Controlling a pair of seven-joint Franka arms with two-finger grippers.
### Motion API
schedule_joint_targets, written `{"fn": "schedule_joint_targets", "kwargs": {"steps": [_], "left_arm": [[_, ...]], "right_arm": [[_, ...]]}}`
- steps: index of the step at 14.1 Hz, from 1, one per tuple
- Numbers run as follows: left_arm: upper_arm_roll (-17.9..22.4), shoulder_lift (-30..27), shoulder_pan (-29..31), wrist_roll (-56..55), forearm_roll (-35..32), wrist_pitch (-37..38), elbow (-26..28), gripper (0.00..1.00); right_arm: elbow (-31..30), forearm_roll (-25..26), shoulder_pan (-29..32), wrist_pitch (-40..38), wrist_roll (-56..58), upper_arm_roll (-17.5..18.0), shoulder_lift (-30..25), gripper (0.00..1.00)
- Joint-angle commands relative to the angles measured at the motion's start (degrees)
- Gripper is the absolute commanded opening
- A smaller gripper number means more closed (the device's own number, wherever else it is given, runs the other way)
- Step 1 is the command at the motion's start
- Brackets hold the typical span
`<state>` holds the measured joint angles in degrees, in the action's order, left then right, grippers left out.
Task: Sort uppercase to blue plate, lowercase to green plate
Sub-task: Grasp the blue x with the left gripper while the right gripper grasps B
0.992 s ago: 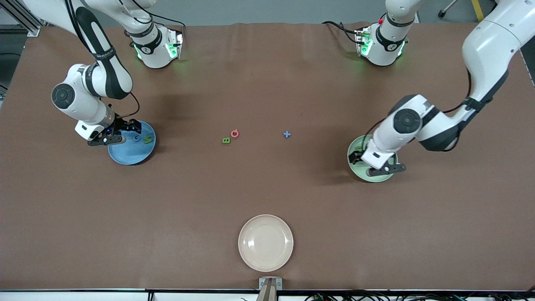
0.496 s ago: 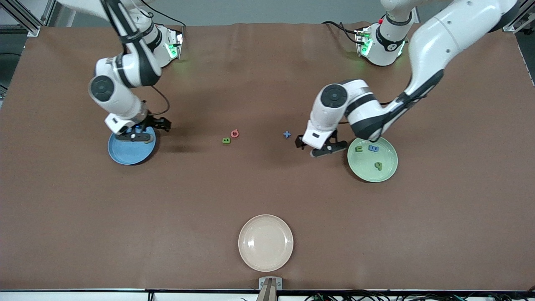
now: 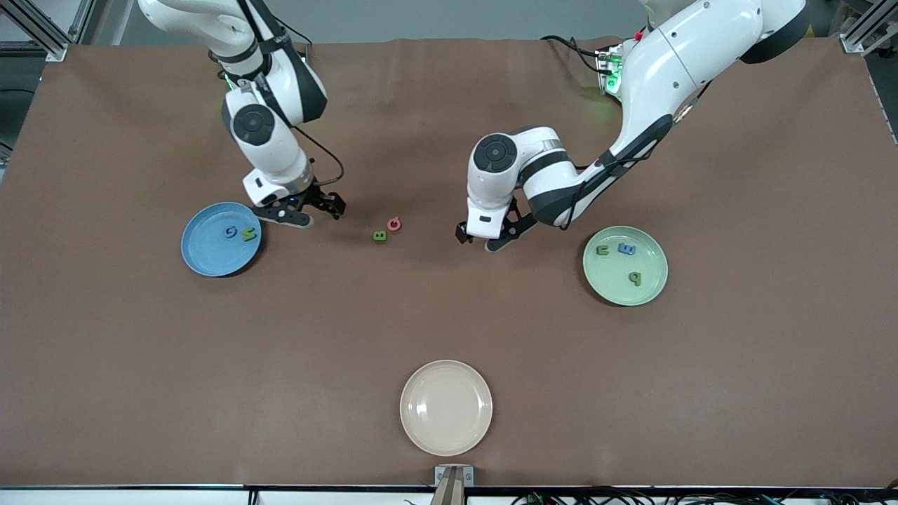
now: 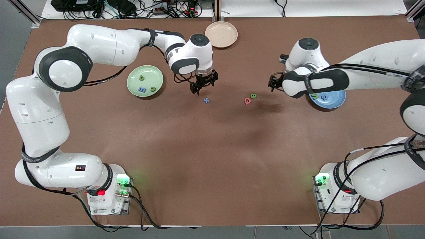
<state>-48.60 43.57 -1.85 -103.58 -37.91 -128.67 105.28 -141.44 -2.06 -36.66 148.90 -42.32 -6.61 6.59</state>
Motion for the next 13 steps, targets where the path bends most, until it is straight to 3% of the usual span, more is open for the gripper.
{"fn": "schedule_joint_targets", "kwargs": {"steps": [1, 4, 9, 13], "left_arm": [[0.26, 1.77, -0.43, -1.35, 1.18, 0.17, -0.34, 0.99], [1.48, 3.18, -1.92, -3.82, 0.39, -0.09, -0.43, 0.99], [7.02, 3.27, -6.76, -4.26, 0.21, -5.01, 0.63, 0.97], [7.03, 3.27, -6.76, -4.09, 0.21, -5.89, 0.89, 0.69]], "right_arm": [[6.07, -0.05, -4.11, 1.57, -3.81, -0.68, 6.84, 1.0], [11.08, -0.05, -5.17, 1.57, -3.82, -0.68, 11.24, 1.0], [16.37, 0.03, -6.14, 1.66, -3.82, -0.77, 16.26, 0.99], [16.81, 0.03, -6.14, 1.74, -3.9, -0.68, 17.49, 0.86]]}}
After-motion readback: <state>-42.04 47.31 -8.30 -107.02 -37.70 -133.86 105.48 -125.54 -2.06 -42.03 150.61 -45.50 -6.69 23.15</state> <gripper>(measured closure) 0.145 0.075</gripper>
